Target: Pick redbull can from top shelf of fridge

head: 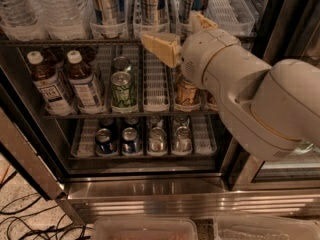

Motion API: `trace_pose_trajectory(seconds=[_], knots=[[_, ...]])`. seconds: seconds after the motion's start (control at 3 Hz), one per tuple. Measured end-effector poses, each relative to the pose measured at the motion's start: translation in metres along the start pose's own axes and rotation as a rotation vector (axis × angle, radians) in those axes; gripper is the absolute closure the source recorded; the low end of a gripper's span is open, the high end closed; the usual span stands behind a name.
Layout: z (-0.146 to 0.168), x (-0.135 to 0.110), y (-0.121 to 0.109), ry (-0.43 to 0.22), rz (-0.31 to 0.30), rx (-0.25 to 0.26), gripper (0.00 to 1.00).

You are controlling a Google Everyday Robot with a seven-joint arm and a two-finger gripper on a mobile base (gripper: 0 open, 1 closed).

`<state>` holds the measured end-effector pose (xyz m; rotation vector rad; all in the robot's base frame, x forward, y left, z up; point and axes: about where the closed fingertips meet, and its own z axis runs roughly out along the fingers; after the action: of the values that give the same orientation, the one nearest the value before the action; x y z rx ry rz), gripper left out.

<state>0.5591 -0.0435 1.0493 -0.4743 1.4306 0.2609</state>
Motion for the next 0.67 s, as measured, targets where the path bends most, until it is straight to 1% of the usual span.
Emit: trace_pose_trajectory(seconds=[0.33, 0.67], knots=[[0.0019, -0.0005, 0.0031, -0.002, 0.005, -0.017, 0.3], [0.0067, -0.0018, 0.0063, -0.009, 0.015, -0.042, 0.29]])
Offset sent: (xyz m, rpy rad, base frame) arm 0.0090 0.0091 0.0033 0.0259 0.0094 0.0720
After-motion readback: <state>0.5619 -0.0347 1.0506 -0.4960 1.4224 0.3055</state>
